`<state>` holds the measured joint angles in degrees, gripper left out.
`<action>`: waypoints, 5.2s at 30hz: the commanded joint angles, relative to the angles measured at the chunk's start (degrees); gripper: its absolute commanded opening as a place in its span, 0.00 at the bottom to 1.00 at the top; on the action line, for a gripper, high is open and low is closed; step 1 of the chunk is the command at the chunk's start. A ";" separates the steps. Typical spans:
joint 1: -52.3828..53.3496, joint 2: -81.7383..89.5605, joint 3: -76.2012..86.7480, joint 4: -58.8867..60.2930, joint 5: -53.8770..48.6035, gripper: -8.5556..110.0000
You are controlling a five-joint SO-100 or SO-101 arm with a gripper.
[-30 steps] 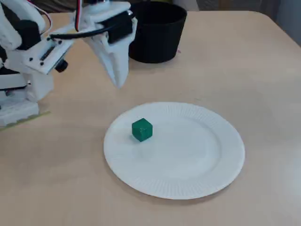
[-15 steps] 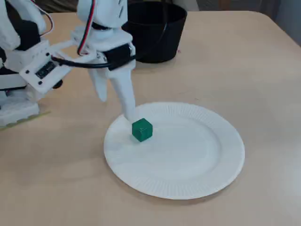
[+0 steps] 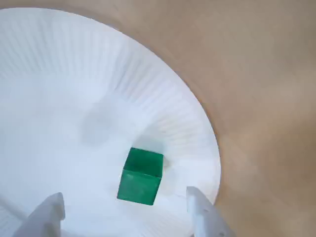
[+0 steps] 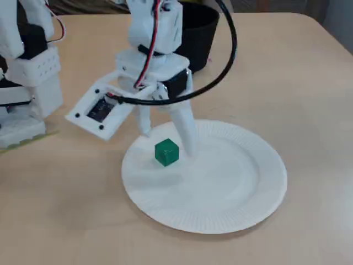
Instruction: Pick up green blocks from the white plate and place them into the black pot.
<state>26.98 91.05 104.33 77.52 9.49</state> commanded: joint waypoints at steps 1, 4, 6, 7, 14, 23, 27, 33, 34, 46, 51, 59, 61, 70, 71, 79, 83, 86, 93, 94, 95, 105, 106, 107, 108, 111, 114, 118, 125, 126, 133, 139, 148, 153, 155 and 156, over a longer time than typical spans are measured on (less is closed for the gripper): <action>0.09 -0.79 -2.99 0.70 0.88 0.36; 0.09 -2.64 -3.96 0.88 1.23 0.35; 0.00 -4.13 -5.01 1.14 1.49 0.34; 0.00 -4.92 -5.45 1.14 1.49 0.34; 0.00 -6.33 -6.50 -1.14 2.55 0.18; -0.18 -7.82 -9.05 -4.04 2.72 0.05; -0.97 -6.77 -13.36 -5.62 0.09 0.05; -4.48 3.43 -18.19 -15.12 -3.08 0.05; -5.54 5.89 -18.19 -16.44 -3.16 0.05; -45.44 36.39 -1.93 -30.23 -3.78 0.05; -61.61 42.45 16.08 -46.32 -5.45 0.05; -68.73 42.71 36.30 -65.13 -6.86 0.05; -68.64 42.28 38.23 -66.53 -7.38 0.05; -67.85 41.04 38.67 -65.30 -11.78 0.38; -67.59 41.04 38.32 -64.86 -11.87 0.39; -64.95 42.80 37.79 -64.16 -12.04 0.28; -60.73 48.78 36.74 -59.06 -12.30 0.05; -51.42 54.93 31.90 -46.76 -13.45 0.05; -29.71 63.54 16.96 -19.86 -16.17 0.05; -28.92 65.48 16.70 -17.93 -16.26 0.05; -28.56 67.85 17.49 -16.52 -15.73 0.05; -31.29 95.27 44.91 -11.87 -13.89 0.05; -31.64 95.19 45.97 -11.25 -14.85 0.05; -31.73 95.27 47.02 -11.07 -15.56 0.05; -31.73 95.27 48.16 -11.07 -16.08 0.05; -30.06 95.27 52.38 -11.87 -16.79 0.05; -29.18 95.27 57.30 -12.48 -17.49 0.05; -29.09 95.27 62.93 -13.27 -17.40 0.05; -28.48 95.27 65.83 -14.33 -17.23 0.05; -28.48 95.27 65.83 -14.33 -17.14 0.05; -28.92 95.27 66.09 -15.29 -17.05 0.05; -28.92 95.27 66.18 -15.73 -16.70 0.05; -28.92 95.27 66.27 -15.73 -16.70 0.05; -28.92 95.27 66.27 -15.73 -16.70 0.05; -28.92 95.27 66.27 -15.73 -16.70 0.05; -28.92 95.27 66.27 -15.73 -16.70 0.05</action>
<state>-1.85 186.15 170.86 62.75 -7.56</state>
